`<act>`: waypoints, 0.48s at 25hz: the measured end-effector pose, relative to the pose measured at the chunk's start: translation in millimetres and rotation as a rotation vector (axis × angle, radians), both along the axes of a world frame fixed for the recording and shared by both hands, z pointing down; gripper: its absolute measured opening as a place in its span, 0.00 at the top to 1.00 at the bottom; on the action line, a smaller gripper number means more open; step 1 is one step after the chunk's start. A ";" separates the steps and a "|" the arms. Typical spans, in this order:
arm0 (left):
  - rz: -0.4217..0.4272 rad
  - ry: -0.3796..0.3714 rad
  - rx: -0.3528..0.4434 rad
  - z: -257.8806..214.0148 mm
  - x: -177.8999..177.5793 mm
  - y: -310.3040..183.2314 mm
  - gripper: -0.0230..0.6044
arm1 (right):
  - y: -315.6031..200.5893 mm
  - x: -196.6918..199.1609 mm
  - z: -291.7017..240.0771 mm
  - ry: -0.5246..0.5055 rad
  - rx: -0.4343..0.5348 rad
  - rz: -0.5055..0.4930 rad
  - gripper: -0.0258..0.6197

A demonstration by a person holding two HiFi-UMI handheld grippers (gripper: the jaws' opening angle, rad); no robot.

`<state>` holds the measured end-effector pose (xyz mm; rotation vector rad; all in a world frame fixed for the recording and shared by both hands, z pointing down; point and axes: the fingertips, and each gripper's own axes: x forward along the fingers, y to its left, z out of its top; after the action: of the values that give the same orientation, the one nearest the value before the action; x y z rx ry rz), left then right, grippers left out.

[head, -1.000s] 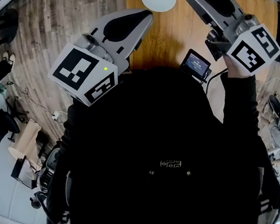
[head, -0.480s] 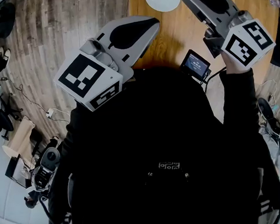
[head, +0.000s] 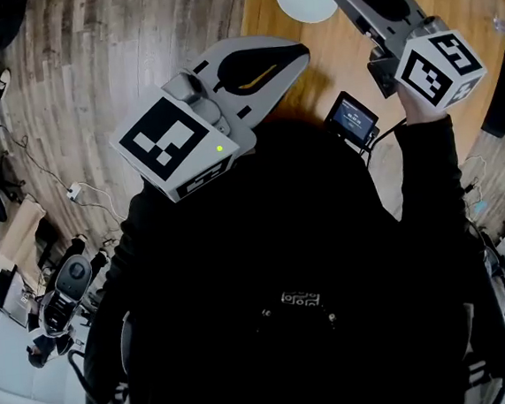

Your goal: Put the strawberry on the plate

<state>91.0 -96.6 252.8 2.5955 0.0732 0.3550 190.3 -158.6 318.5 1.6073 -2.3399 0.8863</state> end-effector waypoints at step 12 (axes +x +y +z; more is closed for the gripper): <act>-0.044 -0.016 -0.020 9.9 -19.9 -0.3 0.96 | -9.7 -4.0 50.2 0.010 -0.081 -0.033 0.73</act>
<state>71.1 -96.9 262.7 2.5701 0.0142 0.3580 186.3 -168.3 368.7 1.5341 -2.2859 0.9511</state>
